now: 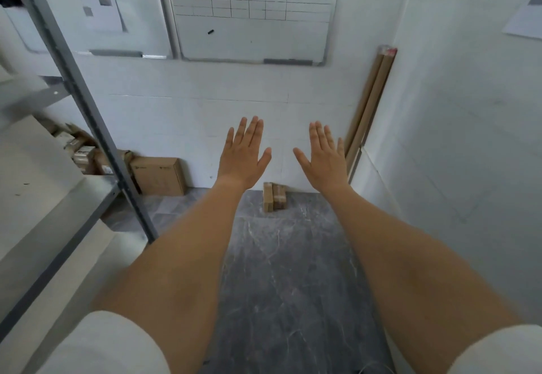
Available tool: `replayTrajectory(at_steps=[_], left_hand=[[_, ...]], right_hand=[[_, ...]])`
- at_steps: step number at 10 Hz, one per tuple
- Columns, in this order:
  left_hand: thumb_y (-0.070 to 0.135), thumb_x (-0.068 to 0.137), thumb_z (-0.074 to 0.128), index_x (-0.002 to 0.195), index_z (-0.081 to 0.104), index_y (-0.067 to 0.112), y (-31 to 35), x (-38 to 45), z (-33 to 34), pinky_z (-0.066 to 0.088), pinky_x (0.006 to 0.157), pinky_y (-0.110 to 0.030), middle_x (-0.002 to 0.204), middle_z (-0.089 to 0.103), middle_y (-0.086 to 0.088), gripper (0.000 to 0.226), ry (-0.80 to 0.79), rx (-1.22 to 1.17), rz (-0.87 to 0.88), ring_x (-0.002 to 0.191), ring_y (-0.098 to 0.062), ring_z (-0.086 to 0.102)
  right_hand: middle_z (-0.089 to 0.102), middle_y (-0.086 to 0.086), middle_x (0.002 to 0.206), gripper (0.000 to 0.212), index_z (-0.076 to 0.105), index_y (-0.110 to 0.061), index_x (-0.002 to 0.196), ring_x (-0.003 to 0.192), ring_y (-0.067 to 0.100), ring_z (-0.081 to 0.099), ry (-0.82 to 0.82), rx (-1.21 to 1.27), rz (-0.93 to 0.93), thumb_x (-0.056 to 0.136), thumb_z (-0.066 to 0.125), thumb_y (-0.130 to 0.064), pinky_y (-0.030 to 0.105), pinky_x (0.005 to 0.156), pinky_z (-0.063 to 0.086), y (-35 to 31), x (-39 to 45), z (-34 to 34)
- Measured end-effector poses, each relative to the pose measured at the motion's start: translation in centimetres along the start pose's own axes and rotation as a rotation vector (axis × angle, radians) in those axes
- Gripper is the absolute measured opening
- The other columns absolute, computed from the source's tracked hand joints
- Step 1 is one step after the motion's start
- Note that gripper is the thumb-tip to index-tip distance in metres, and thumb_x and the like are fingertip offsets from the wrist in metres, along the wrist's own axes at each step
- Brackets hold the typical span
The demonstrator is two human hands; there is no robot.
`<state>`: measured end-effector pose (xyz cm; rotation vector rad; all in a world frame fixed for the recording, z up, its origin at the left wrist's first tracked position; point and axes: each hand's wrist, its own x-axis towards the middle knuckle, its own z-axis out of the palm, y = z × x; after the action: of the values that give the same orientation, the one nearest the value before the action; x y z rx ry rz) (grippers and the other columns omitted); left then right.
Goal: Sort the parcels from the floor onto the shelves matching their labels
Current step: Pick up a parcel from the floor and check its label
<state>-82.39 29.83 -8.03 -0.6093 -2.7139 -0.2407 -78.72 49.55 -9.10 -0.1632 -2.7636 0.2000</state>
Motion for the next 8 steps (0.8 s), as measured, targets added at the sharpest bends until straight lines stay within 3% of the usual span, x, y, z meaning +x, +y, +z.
replayTrajectory(at_steps=[8], left_hand=[[0.044, 0.104, 0.021, 0.157, -0.004, 0.012, -7.1, 23.3, 11.1, -0.006, 0.123, -0.041, 0.166, -0.007, -0.002, 0.066, -0.083, -0.002, 0.038, 0.152, -0.02, -0.012]], right_hand=[[0.0, 0.005, 0.174, 0.076, 0.0, -0.013, 0.165, 0.161, 0.022, -0.001, -0.063, -0.046, 0.003, 0.108, 0.025, -0.056, 0.049, 0.128, -0.004, 4.5, 24.1, 10.7]])
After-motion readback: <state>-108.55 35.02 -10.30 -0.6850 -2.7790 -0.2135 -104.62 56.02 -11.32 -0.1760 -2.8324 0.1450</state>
